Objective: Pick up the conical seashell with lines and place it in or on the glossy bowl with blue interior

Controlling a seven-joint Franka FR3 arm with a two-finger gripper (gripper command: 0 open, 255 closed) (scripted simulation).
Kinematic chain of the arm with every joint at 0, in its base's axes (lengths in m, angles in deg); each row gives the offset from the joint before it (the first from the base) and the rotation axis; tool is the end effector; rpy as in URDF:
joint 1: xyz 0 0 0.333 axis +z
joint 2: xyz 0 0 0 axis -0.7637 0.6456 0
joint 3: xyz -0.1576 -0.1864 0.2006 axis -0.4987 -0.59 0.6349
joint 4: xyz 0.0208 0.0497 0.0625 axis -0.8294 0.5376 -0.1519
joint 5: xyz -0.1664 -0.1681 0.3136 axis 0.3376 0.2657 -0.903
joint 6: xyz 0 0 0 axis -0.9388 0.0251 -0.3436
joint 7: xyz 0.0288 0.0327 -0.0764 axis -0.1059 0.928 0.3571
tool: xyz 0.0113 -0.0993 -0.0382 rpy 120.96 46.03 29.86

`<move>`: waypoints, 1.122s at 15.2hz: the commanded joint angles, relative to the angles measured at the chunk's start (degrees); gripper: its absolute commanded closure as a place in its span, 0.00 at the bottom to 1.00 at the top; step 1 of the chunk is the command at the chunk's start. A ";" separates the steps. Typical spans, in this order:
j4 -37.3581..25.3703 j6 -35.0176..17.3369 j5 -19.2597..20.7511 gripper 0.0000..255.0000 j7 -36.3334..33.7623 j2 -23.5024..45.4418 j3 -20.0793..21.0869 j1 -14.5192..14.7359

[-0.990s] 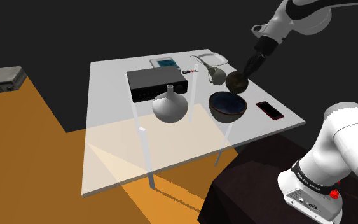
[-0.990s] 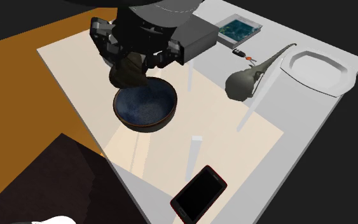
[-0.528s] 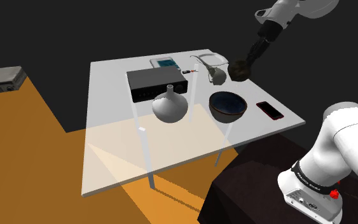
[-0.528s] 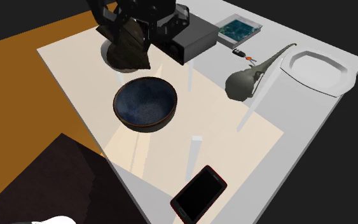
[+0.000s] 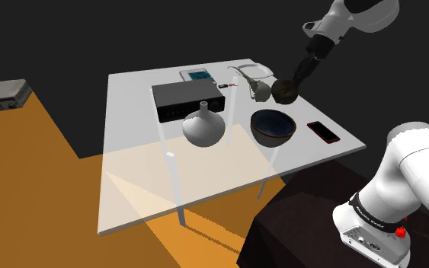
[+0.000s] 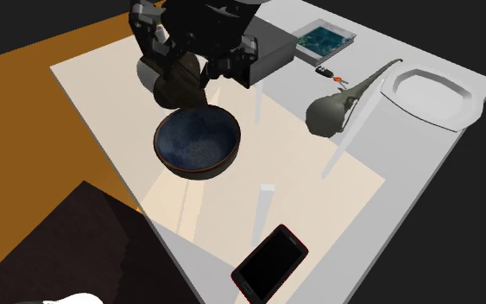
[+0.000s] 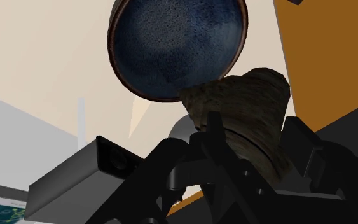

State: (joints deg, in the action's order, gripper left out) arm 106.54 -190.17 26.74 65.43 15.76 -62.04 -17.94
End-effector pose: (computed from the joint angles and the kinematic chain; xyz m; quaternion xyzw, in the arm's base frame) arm 0.3956 -0.1617 0.4860 -0.9224 -0.2729 -0.1183 0.2464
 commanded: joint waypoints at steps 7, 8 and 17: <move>4.30 -5.42 -0.14 1.00 2.99 1.59 -2.87 0.80; 4.81 -6.11 -0.20 1.00 3.40 1.84 -3.28 0.95; 7.38 -9.91 -0.70 1.00 5.75 3.46 -5.75 2.11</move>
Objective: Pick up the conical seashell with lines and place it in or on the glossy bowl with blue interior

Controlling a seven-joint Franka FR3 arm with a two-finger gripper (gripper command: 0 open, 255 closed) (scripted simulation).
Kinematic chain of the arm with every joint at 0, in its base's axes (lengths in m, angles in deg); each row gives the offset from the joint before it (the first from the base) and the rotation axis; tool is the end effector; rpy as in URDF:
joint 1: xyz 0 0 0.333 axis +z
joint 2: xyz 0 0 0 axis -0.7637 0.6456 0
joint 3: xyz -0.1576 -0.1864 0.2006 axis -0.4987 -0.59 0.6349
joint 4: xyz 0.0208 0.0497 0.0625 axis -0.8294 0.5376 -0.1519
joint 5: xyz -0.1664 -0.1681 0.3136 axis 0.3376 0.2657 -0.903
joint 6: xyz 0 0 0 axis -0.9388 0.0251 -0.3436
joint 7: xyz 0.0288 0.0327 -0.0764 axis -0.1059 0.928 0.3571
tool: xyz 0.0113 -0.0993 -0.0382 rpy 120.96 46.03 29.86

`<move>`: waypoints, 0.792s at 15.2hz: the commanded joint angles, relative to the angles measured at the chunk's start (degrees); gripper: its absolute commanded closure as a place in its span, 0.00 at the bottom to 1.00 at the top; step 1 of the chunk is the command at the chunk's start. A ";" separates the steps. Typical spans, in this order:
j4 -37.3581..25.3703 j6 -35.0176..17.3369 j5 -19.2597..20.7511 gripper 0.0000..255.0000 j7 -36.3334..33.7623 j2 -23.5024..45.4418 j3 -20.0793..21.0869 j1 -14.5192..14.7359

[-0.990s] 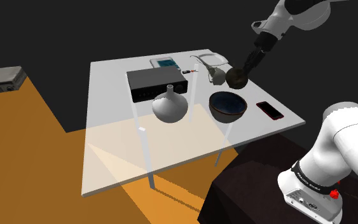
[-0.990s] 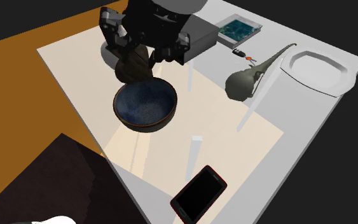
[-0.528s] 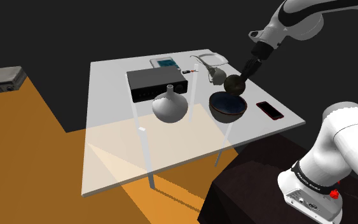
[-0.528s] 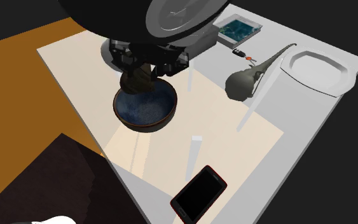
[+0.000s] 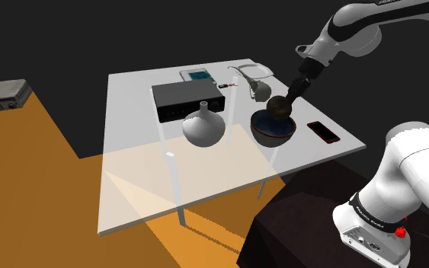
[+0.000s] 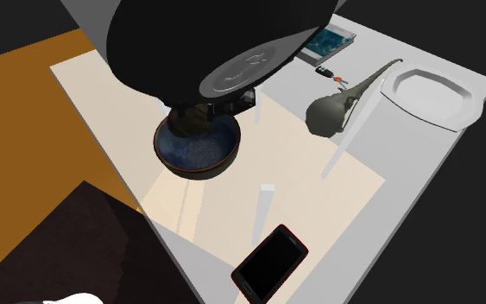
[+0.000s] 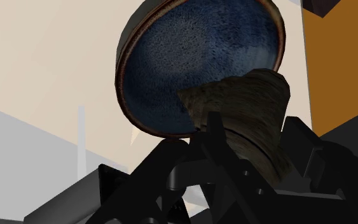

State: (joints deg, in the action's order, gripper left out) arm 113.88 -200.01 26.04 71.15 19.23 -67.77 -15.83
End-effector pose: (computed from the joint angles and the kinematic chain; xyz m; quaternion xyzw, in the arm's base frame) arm 0.3962 -0.1621 0.4105 -0.9224 -0.2729 -0.1184 0.2464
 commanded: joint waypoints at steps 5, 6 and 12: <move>0.05 -0.07 0.00 0.00 0.03 -0.01 -0.02 0.00; 0.05 -0.07 0.00 0.00 0.03 -0.01 -0.02 0.00; -2.94 3.96 0.86 0.00 -0.57 -1.03 0.58 -1.16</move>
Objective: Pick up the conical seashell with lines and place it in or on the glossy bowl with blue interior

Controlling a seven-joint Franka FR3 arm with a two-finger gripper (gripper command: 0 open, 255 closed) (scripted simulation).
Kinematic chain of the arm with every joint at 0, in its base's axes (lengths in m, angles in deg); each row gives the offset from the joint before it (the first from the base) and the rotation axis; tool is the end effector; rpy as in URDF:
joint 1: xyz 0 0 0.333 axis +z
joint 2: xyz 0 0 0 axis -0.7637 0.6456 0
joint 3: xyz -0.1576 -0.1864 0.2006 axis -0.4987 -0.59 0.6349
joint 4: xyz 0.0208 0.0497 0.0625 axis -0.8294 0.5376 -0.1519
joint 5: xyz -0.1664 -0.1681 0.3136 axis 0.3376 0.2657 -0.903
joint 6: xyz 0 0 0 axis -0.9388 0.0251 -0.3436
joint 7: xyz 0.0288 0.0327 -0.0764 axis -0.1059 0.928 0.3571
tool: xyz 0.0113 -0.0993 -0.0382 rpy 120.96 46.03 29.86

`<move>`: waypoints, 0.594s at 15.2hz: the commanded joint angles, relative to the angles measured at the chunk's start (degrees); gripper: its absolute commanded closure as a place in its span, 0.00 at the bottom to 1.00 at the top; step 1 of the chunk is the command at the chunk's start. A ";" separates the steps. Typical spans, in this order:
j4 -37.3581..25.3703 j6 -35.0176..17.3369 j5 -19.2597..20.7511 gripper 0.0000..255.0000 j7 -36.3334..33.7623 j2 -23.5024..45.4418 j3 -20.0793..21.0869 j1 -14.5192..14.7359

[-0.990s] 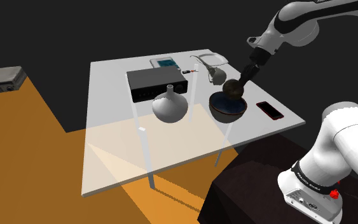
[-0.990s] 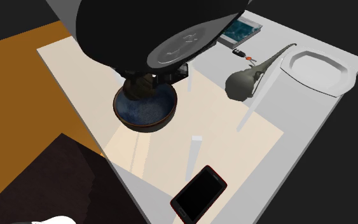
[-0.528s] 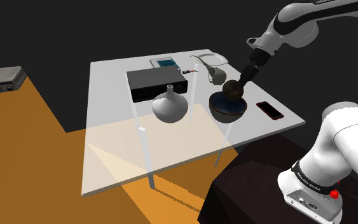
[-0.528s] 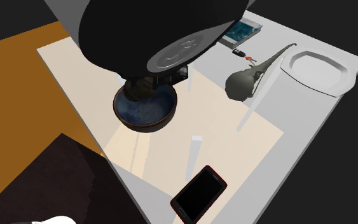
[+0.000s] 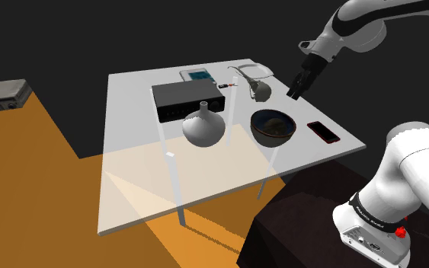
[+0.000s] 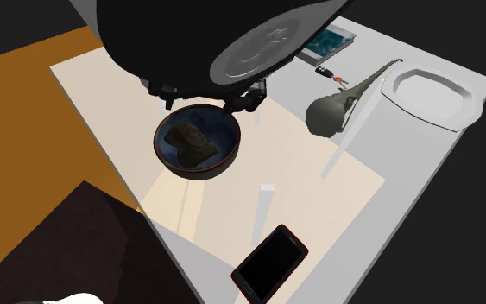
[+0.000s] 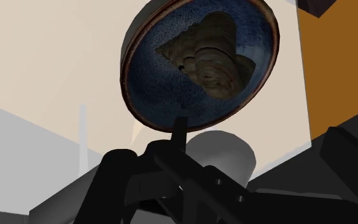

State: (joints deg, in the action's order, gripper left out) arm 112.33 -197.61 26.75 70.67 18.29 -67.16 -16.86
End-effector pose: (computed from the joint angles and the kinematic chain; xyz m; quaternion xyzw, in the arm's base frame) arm 0.3935 -0.1703 0.4243 -0.9224 -0.2728 -0.1191 0.2460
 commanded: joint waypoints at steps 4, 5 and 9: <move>-4.29 5.11 0.70 0.00 -0.46 -0.71 0.27 -0.83; -4.29 5.11 0.71 0.00 -0.46 -0.71 0.28 -0.83; -4.29 5.11 0.70 0.00 -0.45 -0.71 0.27 -0.83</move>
State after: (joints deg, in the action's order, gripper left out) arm 108.05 -192.53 27.45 70.22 17.58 -66.90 -17.68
